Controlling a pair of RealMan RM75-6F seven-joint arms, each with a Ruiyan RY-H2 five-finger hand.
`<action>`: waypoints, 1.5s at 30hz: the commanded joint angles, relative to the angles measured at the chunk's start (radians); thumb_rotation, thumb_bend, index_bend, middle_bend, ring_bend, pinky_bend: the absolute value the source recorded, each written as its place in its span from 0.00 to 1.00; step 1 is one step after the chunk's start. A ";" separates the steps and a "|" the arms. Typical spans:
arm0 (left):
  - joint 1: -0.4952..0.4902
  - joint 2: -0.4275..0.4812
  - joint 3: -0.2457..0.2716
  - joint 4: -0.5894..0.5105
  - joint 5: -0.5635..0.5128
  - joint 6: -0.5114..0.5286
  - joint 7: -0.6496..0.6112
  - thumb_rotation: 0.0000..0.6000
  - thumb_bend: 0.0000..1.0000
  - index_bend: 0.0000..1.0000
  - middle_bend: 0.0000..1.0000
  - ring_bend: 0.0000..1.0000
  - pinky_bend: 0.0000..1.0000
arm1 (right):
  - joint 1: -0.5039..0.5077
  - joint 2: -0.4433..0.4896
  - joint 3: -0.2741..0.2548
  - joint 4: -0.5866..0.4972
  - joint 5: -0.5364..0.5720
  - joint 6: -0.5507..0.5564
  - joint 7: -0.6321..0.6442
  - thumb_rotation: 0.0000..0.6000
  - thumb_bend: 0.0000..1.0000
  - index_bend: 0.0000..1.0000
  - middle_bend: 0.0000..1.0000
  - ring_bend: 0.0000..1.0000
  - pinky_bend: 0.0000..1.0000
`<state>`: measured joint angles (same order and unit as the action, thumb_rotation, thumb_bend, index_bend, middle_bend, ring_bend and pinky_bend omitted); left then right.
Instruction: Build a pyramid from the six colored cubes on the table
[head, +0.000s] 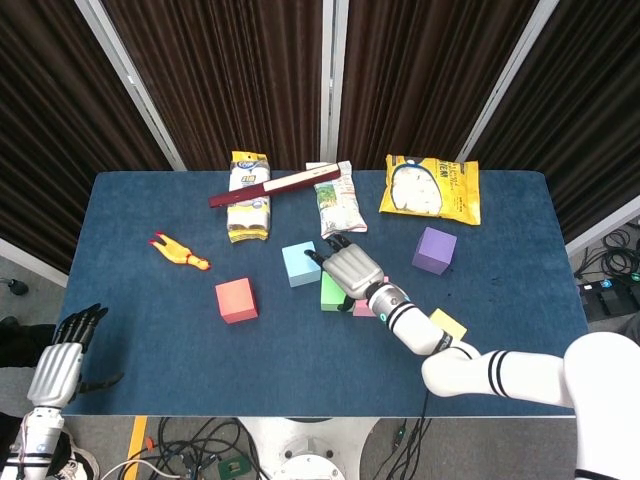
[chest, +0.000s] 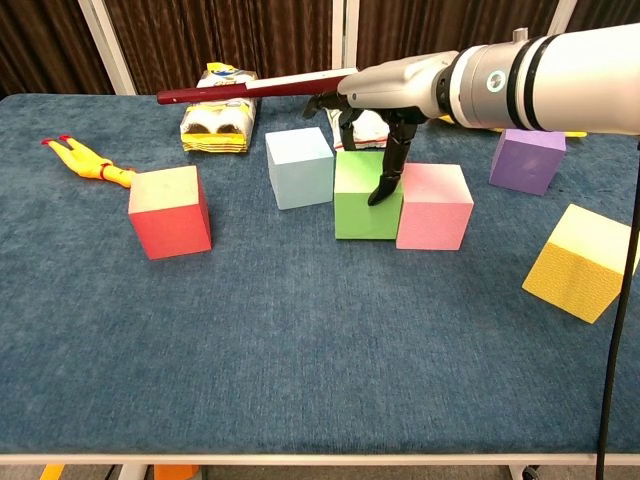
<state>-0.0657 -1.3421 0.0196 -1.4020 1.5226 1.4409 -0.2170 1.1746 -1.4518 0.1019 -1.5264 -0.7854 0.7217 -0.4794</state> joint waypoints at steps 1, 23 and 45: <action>0.000 -0.001 0.000 0.001 0.002 0.002 -0.001 1.00 0.00 0.09 0.03 0.00 0.04 | 0.001 -0.002 -0.003 0.005 -0.004 -0.008 0.004 1.00 0.00 0.00 0.42 0.05 0.00; 0.001 -0.004 0.001 0.008 0.002 0.003 -0.005 1.00 0.00 0.09 0.03 0.00 0.04 | 0.017 -0.007 -0.026 0.015 0.031 -0.029 -0.002 1.00 0.00 0.00 0.35 0.02 0.00; 0.002 -0.002 0.000 0.008 0.005 0.006 -0.010 1.00 0.00 0.09 0.03 0.00 0.04 | -0.014 0.121 0.000 -0.129 -0.019 -0.010 0.081 1.00 0.00 0.00 0.14 0.00 0.00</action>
<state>-0.0642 -1.3444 0.0191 -1.3944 1.5273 1.4473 -0.2270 1.1709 -1.3496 0.0942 -1.6366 -0.7877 0.7005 -0.4115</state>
